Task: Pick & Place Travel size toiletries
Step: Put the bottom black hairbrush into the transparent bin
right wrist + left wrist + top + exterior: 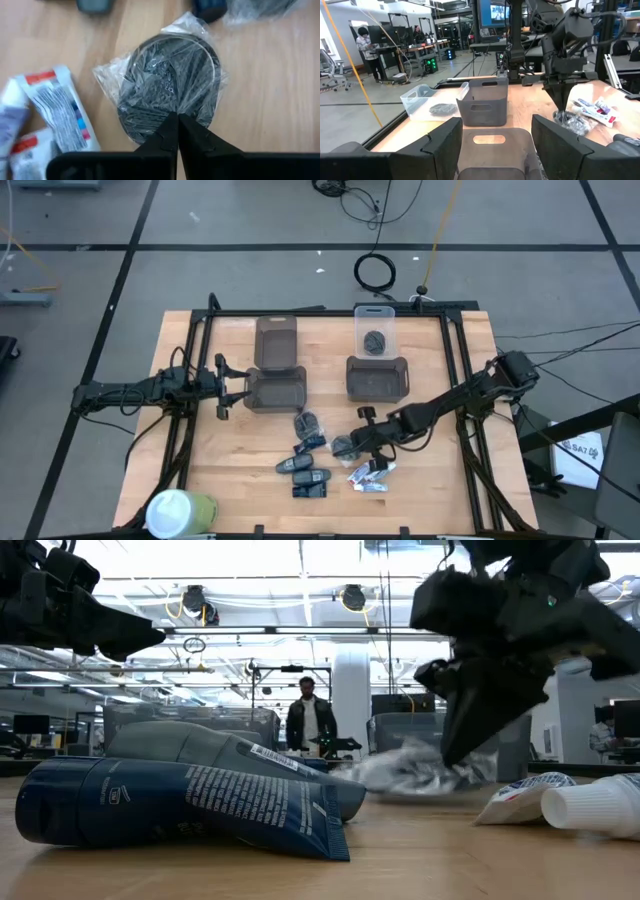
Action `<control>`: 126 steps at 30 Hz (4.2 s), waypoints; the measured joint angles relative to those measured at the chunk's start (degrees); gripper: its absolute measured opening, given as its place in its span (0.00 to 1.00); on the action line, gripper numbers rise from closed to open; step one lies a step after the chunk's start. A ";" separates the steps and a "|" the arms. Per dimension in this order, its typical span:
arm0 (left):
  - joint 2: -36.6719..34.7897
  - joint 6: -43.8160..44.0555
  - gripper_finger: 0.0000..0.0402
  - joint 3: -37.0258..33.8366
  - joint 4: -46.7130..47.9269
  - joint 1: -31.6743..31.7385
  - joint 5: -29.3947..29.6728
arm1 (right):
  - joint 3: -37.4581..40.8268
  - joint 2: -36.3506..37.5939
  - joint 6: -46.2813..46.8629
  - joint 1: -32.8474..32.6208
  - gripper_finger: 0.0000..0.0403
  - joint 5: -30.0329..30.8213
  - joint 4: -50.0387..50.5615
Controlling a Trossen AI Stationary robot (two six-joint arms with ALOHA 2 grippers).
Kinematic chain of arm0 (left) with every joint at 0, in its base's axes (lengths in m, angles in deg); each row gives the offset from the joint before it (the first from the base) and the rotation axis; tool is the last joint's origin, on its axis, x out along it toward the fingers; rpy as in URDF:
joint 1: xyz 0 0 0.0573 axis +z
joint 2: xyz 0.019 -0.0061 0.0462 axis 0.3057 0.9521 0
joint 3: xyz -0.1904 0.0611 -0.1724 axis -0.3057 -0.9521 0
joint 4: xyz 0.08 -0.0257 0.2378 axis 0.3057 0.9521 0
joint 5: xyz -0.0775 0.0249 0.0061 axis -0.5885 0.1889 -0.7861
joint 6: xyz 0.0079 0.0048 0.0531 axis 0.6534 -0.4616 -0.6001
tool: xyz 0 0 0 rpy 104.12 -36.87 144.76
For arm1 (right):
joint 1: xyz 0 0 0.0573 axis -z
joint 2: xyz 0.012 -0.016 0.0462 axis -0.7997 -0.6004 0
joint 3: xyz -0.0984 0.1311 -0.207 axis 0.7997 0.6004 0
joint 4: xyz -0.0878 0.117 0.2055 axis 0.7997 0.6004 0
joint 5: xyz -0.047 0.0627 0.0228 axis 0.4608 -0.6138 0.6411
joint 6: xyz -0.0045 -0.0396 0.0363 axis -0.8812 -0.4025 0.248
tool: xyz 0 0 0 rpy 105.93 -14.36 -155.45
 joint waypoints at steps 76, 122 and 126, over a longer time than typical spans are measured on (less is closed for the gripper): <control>-0.02 0.00 0.58 0.02 -0.24 -0.02 0.00 | 50.03 55.08 -1.55 10.65 0.00 -5.81 -48.51; 0.00 -0.01 0.58 0.01 -0.24 0.00 0.00 | 50.31 55.73 0.10 46.16 0.00 -0.71 -47.43; 0.00 0.00 0.58 0.01 -0.24 0.00 0.00 | 50.31 55.73 0.10 47.02 0.00 0.36 -46.08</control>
